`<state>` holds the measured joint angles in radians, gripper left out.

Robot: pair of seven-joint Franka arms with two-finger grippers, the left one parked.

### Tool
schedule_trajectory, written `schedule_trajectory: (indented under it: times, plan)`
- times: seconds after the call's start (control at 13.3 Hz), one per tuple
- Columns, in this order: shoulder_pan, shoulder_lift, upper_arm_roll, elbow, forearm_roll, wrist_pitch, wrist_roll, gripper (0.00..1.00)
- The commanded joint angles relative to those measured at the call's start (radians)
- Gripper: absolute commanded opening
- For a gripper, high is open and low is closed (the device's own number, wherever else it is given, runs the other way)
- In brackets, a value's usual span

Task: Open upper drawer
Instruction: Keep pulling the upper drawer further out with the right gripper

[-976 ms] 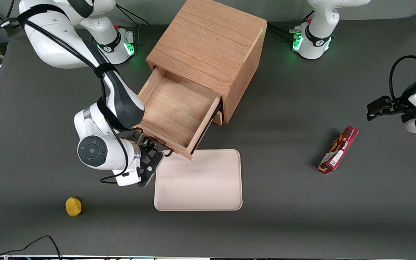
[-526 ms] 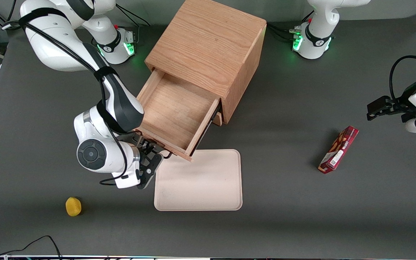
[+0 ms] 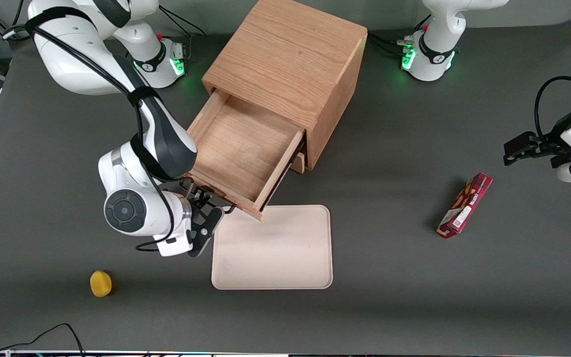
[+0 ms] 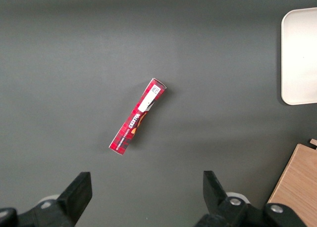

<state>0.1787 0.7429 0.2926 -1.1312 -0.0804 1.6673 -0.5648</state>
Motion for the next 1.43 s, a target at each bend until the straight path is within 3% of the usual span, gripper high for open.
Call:
schedule_trajectory:
  times: [0.0,0.68,0.98,1.35]
  plan:
    - [0.004,0.046,-0.038,0.057,-0.055,0.006,-0.046,1.0]
    - [0.007,0.032,-0.032,0.091,-0.049,-0.061,-0.038,1.0]
    - [0.008,0.015,-0.029,0.097,-0.006,-0.087,-0.011,1.0]
    - [0.013,-0.011,0.039,0.097,-0.003,-0.145,0.088,1.0]
